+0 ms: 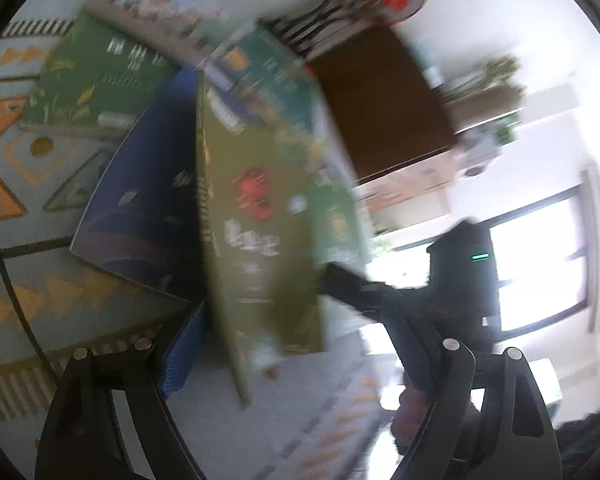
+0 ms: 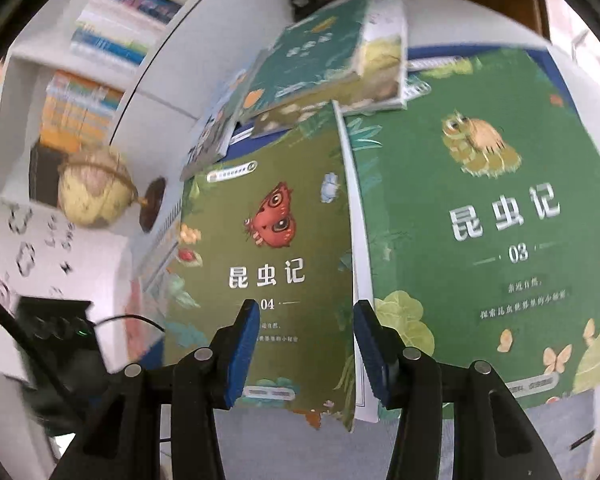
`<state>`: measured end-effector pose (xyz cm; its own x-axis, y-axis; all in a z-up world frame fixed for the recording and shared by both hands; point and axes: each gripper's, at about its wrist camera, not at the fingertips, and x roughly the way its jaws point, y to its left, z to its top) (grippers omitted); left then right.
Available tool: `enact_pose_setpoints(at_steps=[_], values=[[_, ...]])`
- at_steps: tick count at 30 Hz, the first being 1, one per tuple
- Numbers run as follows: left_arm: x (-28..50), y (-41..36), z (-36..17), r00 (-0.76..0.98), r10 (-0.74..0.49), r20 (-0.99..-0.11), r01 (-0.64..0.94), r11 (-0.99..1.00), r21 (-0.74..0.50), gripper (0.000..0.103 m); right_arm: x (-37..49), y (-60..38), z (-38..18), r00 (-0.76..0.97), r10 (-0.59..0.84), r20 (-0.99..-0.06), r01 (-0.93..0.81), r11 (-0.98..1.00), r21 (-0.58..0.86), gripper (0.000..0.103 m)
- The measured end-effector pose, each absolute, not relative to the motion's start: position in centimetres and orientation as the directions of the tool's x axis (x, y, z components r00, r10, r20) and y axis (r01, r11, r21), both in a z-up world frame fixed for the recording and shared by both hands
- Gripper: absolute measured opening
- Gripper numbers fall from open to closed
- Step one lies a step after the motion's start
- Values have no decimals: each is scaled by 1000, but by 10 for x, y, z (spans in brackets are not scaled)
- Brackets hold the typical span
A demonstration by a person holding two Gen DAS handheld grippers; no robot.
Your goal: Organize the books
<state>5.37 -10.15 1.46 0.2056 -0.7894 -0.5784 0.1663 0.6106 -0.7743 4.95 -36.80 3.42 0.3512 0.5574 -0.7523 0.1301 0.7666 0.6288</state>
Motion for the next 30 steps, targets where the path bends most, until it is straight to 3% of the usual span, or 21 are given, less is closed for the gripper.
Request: enact_pose_setpoints(at_steps=[3,6,7,9,10,12,15,18,22,24,25,26,27,28,30], values=[[62,-116,-5,192,-748,-635,123,661,-740,83,50,-365,30,333,549,-767,130,779,614,49],[63,-123,-3,203,-756,-623,116,650,-751,79,53,-360,29,326,528,-784,121,799,589,49],[64,-123,-3,200,-776,-599,109,625,-773,75,53,-358,30,327,524,-786,114,804,583,50],[68,-121,-4,191,-831,-523,75,543,-836,53,56,-356,31,325,518,-792,103,813,574,54],[72,-119,-6,180,-857,-483,48,498,-866,49,56,-357,31,320,520,-792,100,813,574,62],[75,-113,-5,165,-894,-417,4,423,-906,41,55,-358,30,309,519,-797,105,814,571,66],[80,-113,-3,158,-933,-323,-50,320,-946,41,49,-364,27,266,564,-782,114,787,606,70],[85,-111,-7,150,-962,-226,-113,211,-971,41,35,-380,26,283,617,-734,157,726,670,82],[87,-111,-14,140,-984,-106,-185,80,-980,41,30,-402,10,337,730,-594,249,539,805,84],[86,-112,-12,131,-985,-114,-180,90,-980,41,36,-407,1,376,772,-513,292,426,856,84],[85,-112,-11,122,-983,-138,-173,116,-978,41,40,-405,1,389,779,-491,291,401,868,81],[84,-114,-10,108,-978,-179,-162,161,-974,41,44,-404,1,403,780,-478,286,389,876,65],[83,-115,-9,92,-969,-227,-147,212,-966,41,48,-401,1,408,779,-477,278,392,877,55],[81,-116,-7,80,-953,-292,-123,281,-952,41,50,-397,2,403,779,-481,269,401,876,37],[78,-123,-3,66,-894,-443,-55,440,-896,41,52,-389,6,393,745,-539,250,478,842,29]])
